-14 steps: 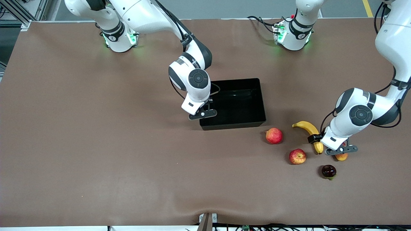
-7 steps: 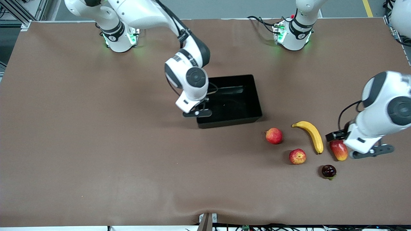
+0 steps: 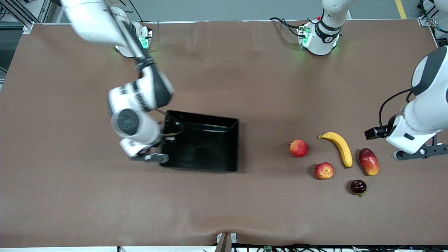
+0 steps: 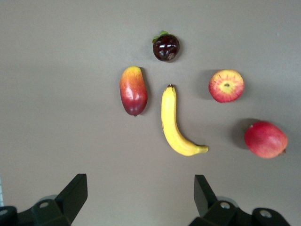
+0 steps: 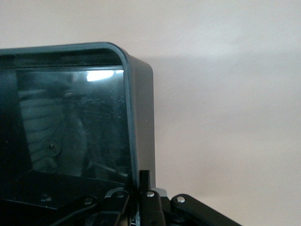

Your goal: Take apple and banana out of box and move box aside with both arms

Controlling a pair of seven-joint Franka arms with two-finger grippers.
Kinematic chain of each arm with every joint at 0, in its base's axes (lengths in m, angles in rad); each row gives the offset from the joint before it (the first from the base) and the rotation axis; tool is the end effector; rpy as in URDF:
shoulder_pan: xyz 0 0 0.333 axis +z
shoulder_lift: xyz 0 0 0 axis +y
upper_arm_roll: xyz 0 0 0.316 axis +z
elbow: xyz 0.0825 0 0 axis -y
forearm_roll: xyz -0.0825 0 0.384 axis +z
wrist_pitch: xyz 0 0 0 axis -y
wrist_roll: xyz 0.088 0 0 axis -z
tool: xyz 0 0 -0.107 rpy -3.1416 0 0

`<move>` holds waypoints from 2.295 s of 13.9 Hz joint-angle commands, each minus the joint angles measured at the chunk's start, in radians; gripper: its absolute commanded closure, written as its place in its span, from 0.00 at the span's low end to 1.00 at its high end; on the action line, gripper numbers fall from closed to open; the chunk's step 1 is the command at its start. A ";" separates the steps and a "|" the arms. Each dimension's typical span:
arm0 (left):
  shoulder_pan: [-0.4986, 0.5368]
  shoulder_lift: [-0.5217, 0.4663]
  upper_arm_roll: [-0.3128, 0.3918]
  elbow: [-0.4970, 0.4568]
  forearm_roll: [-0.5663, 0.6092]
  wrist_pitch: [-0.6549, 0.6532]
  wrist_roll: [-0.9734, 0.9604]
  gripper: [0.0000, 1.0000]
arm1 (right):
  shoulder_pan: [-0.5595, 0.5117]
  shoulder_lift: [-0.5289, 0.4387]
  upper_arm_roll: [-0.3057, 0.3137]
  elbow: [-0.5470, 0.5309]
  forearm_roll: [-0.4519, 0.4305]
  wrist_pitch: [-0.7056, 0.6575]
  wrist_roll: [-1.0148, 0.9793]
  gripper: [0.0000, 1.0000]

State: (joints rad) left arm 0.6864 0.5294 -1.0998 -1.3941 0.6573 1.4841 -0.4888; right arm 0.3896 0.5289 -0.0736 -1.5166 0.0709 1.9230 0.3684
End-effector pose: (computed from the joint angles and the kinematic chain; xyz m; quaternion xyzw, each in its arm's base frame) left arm 0.6414 -0.0546 0.5142 -0.9911 -0.0502 0.0322 0.1194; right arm 0.6465 0.2243 0.3459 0.9974 -0.0365 -0.0615 0.0074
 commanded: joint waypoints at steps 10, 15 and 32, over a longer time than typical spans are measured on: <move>-0.305 -0.351 0.570 0.003 -0.494 -0.001 0.246 0.00 | -0.627 -0.063 0.029 -0.022 0.095 -0.081 -0.686 1.00; -0.559 -0.482 0.892 -0.117 -0.591 -0.001 0.274 0.00 | -0.707 0.014 0.029 -0.017 0.093 -0.009 -0.778 1.00; -0.677 -0.641 1.015 -0.272 -0.634 0.068 0.273 0.00 | -0.540 -0.026 0.029 0.102 0.059 -0.077 -0.570 0.00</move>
State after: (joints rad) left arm 0.0192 -0.1066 -0.0958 -1.6947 0.0417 1.5770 -0.2283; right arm -0.1812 0.5410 -0.0413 -1.3992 0.1391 1.8931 -0.2726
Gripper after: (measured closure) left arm 0.000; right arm 0.000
